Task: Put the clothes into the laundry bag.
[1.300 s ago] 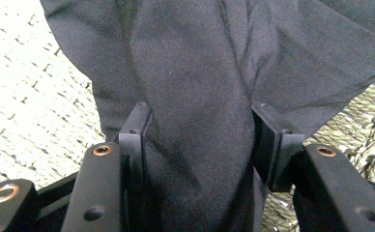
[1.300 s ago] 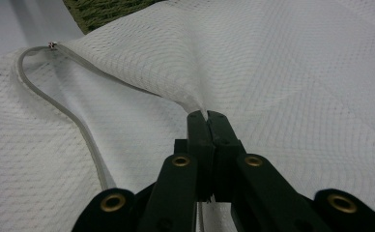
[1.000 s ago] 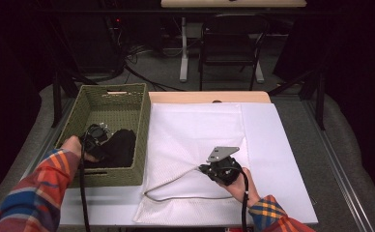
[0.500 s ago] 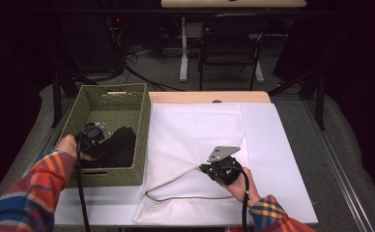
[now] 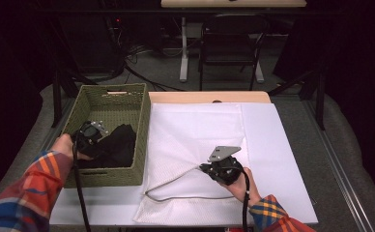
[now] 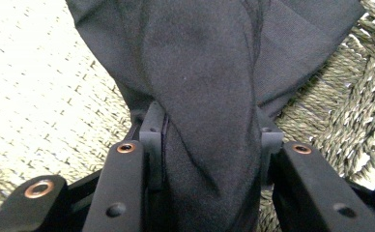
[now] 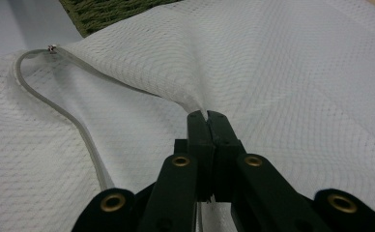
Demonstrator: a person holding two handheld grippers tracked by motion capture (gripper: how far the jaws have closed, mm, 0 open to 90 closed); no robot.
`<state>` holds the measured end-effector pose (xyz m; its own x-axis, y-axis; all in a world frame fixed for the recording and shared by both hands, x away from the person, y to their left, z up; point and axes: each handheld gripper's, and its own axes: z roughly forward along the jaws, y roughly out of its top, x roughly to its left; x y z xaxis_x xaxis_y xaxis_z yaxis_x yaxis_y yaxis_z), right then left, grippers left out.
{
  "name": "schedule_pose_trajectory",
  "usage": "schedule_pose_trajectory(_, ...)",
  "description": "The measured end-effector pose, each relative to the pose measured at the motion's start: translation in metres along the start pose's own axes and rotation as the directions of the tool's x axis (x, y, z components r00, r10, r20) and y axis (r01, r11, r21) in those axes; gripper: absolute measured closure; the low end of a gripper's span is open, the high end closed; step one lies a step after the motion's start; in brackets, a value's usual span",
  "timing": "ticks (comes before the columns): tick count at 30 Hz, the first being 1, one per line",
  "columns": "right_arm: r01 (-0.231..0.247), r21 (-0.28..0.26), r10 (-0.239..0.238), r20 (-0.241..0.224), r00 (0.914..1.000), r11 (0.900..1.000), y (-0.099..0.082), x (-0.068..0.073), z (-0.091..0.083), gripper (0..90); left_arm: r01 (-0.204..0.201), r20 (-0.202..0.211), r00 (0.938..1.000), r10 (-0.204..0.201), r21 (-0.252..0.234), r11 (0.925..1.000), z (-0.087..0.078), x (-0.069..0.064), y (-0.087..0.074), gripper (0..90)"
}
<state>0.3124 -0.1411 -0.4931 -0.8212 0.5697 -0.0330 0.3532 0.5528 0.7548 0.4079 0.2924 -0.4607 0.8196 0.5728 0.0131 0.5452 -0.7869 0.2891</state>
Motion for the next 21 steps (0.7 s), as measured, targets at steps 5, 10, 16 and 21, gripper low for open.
schedule_pose_trajectory(5,0.0,0.0,0.0,0.002,1.0,1.0,0.0,0.0,0.0,89.7,-0.009,-0.011,0.9999,0.009,-0.01,0.9999,-0.006,-0.002,0.001,60.9)
schedule_pose_trajectory(10,0.0,-0.003,0.0,0.002,1.0,1.0,0.0,0.0,-0.001,89.7,-0.019,-0.023,0.9996,0.018,-0.017,0.9997,-0.014,-0.004,0.002,61.0)
schedule_pose_trajectory(16,0.002,-0.006,-0.002,0.003,1.0,1.0,0.0,0.0,-0.001,89.7,-0.014,-0.027,0.9995,0.014,-0.032,0.9994,-0.023,-0.004,0.002,61.0)
schedule_pose_trajectory(21,0.001,-0.005,-0.001,0.004,1.0,1.0,0.0,0.0,-0.001,89.7,-0.017,-0.038,0.9992,0.016,-0.039,0.9991,-0.032,-0.005,0.003,61.0)
